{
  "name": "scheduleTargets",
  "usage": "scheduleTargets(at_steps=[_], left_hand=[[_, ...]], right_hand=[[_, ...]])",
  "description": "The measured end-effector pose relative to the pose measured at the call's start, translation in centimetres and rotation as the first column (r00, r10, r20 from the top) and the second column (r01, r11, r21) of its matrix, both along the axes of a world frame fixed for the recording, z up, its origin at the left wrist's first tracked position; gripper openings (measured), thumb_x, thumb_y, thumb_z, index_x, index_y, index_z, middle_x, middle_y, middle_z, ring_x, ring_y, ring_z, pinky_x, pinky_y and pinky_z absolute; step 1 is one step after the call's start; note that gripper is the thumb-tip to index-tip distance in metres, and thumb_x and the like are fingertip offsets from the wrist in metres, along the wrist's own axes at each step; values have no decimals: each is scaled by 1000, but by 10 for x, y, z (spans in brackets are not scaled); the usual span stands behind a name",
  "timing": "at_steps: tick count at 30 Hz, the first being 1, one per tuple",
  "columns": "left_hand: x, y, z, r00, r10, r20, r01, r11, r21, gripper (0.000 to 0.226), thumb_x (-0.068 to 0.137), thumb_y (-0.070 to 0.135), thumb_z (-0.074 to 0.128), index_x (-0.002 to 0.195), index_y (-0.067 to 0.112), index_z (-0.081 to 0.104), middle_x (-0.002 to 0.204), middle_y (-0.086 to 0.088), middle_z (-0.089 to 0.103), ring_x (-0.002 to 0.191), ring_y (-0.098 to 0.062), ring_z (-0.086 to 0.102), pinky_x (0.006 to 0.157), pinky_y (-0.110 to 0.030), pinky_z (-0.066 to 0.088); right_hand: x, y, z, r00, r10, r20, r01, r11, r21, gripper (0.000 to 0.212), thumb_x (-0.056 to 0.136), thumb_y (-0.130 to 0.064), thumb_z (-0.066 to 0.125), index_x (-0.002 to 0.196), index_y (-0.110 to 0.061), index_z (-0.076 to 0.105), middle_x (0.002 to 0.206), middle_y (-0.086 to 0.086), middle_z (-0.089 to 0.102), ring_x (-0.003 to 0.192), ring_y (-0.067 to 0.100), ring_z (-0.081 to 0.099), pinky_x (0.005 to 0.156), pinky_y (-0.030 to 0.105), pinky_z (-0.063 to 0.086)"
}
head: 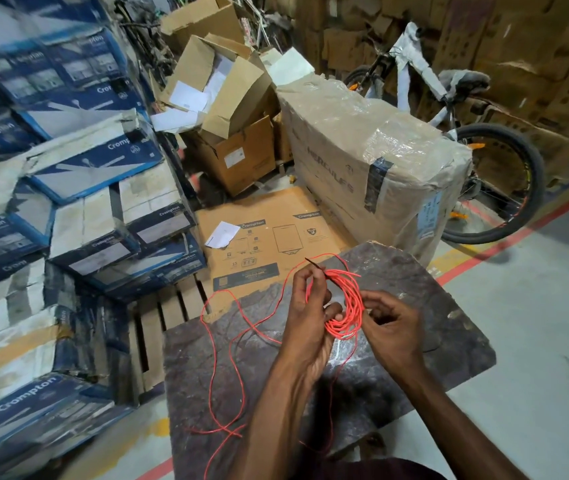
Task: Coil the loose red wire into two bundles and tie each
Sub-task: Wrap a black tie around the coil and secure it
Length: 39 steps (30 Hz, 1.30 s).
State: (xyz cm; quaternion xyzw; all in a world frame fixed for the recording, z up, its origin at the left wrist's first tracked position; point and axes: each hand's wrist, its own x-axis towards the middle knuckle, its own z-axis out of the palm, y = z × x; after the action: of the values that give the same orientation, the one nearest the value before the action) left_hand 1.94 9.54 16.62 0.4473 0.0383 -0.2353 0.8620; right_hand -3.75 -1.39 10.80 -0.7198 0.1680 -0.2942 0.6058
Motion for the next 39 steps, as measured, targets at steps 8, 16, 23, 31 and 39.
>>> scheduleTargets(at_steps=[8, 16, 23, 31, 39], left_hand=[[0, 3, 7, 999, 23, -27, -21, 998, 50, 13, 96, 28, 59, 87, 22, 51, 61, 6, 32, 43, -2, 25, 40, -13, 28], [0, 6, 7, 992, 8, -126, -14, 999, -44, 26, 99, 22, 59, 75, 25, 51, 56, 6, 30, 38, -2, 21, 36, -17, 21], [-9, 9, 5, 976, -22, -218, 34, 998, 47, 29, 92, 29, 68, 68, 24, 52, 46, 8, 34, 33, -3, 28, 36, -18, 23], [-14, 13, 10, 960, -80, -269, 42, 988, -145, 39, 86, 28, 66, 56, 24, 41, 35, 9, 31, 26, -2, 27, 31, -16, 24], [-9, 18, 10, 976, -90, -201, 36, 965, -259, 46, 88, 33, 66, 53, 25, 37, 34, 11, 27, 25, 0, 22, 29, -16, 22]], right_hand=[[1, -6, -1, 998, 60, -30, -64, 986, -153, 40, 83, 2, 79, 102, -34, 78, 92, -9, 73, 63, 10, 60, 52, 33, 53], [1, -7, 2, 960, 227, -161, -211, 971, 111, 18, 101, -11, 63, 100, -22, 77, 95, -3, 79, 84, 11, 72, 70, 27, 57], [8, 0, 31, 992, 123, -4, -68, 580, 812, 10, 93, -2, 66, 102, -8, 66, 93, 10, 78, 82, 16, 73, 70, 24, 61], [8, -16, 39, 967, 214, -136, -47, 680, 732, 12, 94, -9, 70, 105, -12, 73, 89, 4, 68, 79, 13, 65, 68, 24, 58], [-19, -21, 31, 787, 507, -352, -177, 732, 659, 22, 99, -21, 65, 84, -19, 82, 86, 4, 73, 69, 11, 59, 62, 23, 47]])
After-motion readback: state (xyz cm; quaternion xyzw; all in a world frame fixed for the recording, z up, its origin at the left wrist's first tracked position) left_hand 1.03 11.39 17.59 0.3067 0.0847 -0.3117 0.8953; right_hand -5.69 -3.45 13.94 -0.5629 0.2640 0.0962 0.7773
